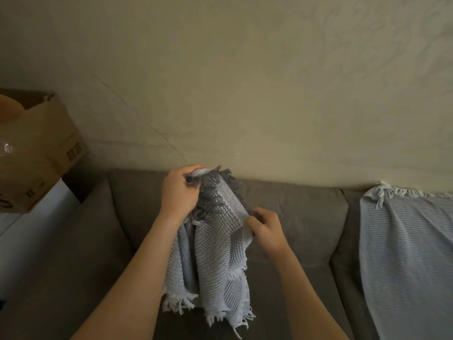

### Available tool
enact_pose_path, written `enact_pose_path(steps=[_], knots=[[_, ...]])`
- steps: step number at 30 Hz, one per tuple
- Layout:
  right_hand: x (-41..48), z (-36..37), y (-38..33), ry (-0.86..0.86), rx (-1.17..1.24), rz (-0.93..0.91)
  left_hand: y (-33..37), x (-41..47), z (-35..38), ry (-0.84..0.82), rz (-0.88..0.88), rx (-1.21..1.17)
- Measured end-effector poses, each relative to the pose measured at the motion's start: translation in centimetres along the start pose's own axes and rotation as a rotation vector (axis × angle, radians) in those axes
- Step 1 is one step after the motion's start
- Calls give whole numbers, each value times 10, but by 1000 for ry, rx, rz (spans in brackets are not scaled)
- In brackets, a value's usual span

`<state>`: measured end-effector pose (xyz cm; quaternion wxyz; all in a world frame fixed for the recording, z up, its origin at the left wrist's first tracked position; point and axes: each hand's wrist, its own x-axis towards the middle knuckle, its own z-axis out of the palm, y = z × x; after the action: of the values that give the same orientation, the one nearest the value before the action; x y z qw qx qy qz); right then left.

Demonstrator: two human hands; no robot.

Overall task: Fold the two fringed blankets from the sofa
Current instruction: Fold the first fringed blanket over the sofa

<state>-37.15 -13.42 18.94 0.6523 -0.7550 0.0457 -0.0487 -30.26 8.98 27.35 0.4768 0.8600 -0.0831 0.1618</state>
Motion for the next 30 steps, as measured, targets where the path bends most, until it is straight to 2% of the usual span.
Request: enact_pose_path(steps=[7,12,19,21,26,30], knots=[[10,1,5,-255,-213,75,4,5,7,-68,14,8],[20,5,13,-285,-335,58,7,8,10,-103,3,-9],[30,-7,32,-536,-557,149,5,17,4,-64,5,-26],[30,-12,39,-558,-624,152,3,18,4,-57,7,-16],[31,-20,51,-468,-642,149,-2,20,9,20,-52,59],[30,-34,38,-53,-588,38,-3,23,12,155,-158,168]])
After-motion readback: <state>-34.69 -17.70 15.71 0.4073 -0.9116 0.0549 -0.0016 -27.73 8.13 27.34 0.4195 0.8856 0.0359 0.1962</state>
